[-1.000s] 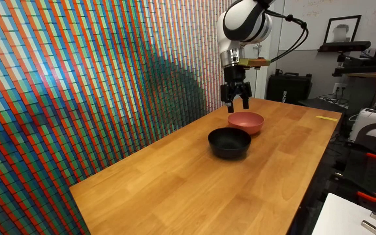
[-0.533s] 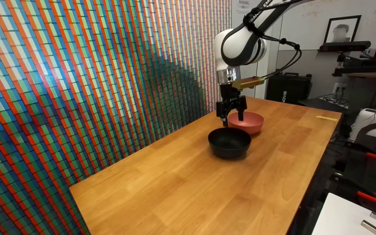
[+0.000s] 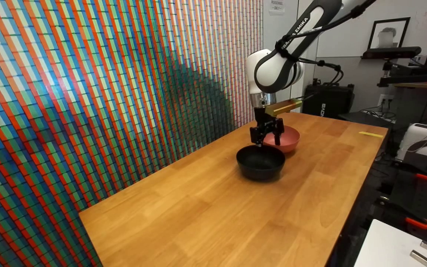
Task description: Stack the bowls
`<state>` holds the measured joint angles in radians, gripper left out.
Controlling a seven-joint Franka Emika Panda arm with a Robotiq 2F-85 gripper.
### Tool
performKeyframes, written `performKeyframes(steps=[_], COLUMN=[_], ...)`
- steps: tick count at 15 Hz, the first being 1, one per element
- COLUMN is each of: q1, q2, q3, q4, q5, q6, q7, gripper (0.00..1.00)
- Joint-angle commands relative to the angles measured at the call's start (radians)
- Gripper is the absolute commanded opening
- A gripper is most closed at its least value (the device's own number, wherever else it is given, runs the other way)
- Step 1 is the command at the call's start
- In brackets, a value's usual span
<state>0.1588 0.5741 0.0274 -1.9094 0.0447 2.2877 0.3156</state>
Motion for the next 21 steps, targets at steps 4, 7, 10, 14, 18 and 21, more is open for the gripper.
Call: performKeyframes(steps=[4,7,10,14,18,21], q1=[0.026,0.025,0.021,0.014,0.002,-0.012], q2=[0.025,0.016,0.010,-0.018,-0.051,-0.076], q3=[-0.018,-0.019,-0.022,-0.021,-0.025,-0.028], q4=[0.015,0.013,0.012,0.008,-0.009,-0.018], q5=[-0.017,-0.016,-0.013,-0.009,-0.002,0.007], q6=[0.028,0.026,0.023,0.021,0.025,0.023], q7=[0.040,0.041,0.040,0.035,0.027,0.019], gripper=[0.35,0.11,0.00,0.02,0.03,0.03])
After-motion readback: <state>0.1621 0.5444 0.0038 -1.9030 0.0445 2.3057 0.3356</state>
